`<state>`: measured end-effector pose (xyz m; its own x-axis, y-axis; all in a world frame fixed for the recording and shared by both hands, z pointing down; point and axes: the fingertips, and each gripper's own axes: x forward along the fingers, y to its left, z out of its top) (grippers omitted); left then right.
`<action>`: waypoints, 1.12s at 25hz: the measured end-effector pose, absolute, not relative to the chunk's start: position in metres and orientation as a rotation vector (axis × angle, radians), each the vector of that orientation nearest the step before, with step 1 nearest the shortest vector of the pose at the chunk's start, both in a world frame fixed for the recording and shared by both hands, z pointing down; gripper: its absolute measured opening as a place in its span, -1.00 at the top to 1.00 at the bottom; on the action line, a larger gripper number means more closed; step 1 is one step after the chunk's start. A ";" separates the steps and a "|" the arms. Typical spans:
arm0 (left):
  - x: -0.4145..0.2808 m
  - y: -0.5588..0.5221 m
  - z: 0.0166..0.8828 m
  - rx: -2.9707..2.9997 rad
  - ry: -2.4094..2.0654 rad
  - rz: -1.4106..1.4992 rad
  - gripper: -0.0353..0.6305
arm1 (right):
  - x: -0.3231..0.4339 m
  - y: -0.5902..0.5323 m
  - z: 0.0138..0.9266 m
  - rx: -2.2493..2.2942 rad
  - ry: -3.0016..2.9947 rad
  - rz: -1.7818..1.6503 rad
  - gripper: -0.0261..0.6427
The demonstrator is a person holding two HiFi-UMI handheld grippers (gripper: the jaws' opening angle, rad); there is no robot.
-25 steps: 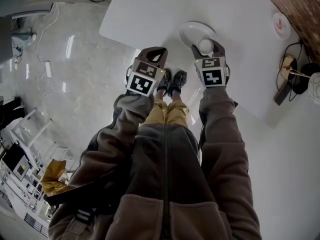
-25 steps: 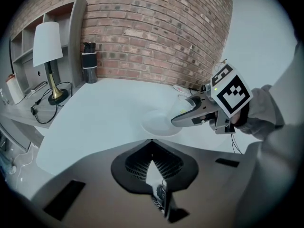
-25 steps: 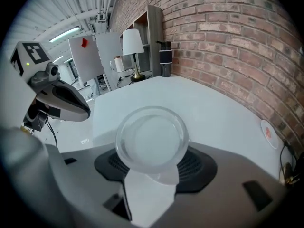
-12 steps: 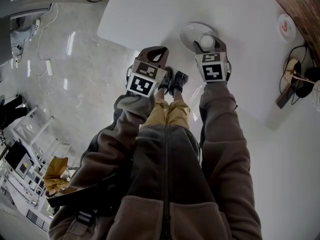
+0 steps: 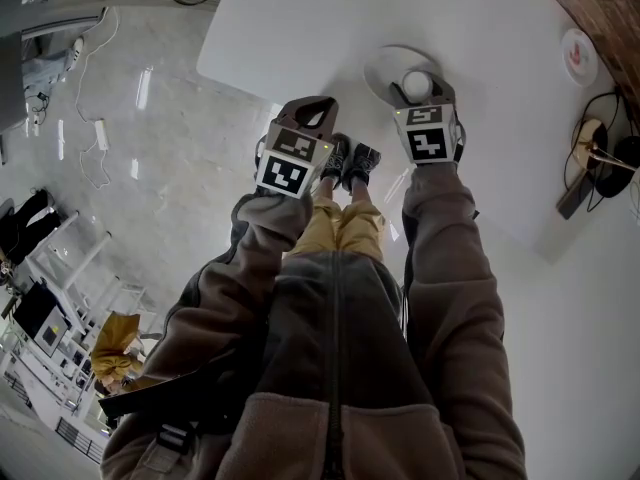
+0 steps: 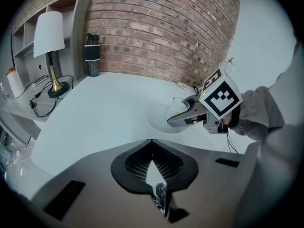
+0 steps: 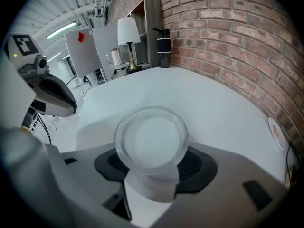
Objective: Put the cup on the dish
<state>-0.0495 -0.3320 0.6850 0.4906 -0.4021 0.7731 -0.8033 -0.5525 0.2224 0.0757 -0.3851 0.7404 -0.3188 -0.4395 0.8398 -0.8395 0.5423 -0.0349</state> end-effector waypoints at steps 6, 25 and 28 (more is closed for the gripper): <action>-0.051 -0.328 0.686 2.156 -0.995 0.911 0.88 | 0.073 -0.385 0.741 1.043 -2.004 0.609 0.16; -0.023 -0.353 0.485 2.490 -1.179 0.602 0.88 | 0.089 -0.322 0.483 1.381 -2.268 0.259 0.22; -0.014 -0.355 0.432 2.569 -1.211 0.512 0.88 | 0.089 -0.319 0.424 1.462 -2.312 0.162 0.38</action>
<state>-0.0137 -0.3547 0.4316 0.5918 -0.6899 0.4170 -0.7796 -0.6213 0.0784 0.0891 -0.3191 0.4240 -0.3738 -0.8415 0.3900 -0.8877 0.4465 0.1126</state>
